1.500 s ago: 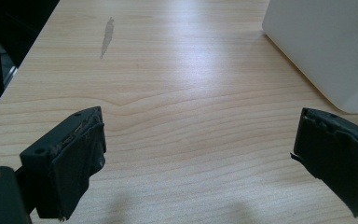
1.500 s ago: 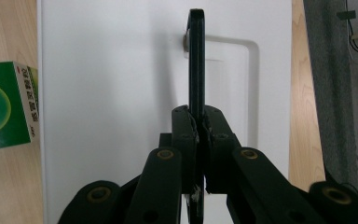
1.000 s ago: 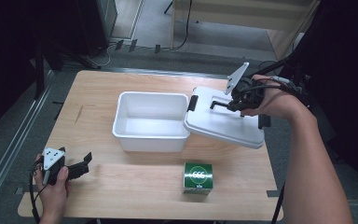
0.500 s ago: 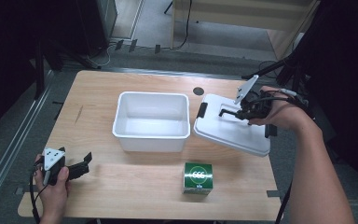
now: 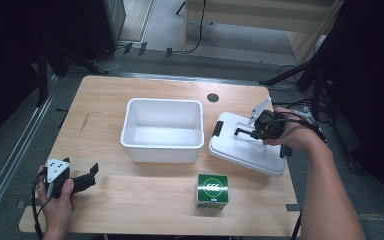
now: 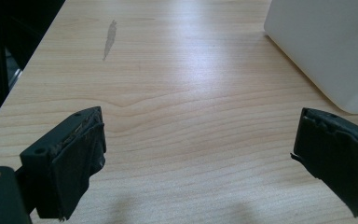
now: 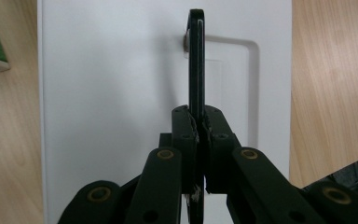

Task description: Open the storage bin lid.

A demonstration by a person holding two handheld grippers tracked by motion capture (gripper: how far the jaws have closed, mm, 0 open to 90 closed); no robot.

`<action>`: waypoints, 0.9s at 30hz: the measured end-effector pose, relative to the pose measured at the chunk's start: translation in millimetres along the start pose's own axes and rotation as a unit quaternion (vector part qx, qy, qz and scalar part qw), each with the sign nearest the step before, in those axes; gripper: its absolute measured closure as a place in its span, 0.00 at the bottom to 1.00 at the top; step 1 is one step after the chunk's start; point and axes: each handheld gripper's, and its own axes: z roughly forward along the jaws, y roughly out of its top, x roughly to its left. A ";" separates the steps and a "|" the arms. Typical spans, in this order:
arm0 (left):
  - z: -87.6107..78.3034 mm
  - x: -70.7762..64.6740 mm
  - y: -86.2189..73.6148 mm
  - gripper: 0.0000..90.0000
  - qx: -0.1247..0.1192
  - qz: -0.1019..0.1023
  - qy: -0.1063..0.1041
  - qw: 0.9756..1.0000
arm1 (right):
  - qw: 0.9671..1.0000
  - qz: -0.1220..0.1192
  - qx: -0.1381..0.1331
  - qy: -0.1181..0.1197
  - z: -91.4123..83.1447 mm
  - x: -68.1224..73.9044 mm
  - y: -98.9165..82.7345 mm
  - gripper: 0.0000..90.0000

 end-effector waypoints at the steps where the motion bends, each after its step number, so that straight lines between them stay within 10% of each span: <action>1: -0.3 0.1 0.0 0.03 0.000 0.000 -0.001 1.000 | 1.000 0.002 -0.002 -0.002 3.6 0.6 -1.3 0.95; 27: -1.1 0.1 -0.4 0.03 0.001 -0.001 0.002 1.000 | 1.000 0.021 -0.003 -0.014 53.1 12.7 -13.9 0.95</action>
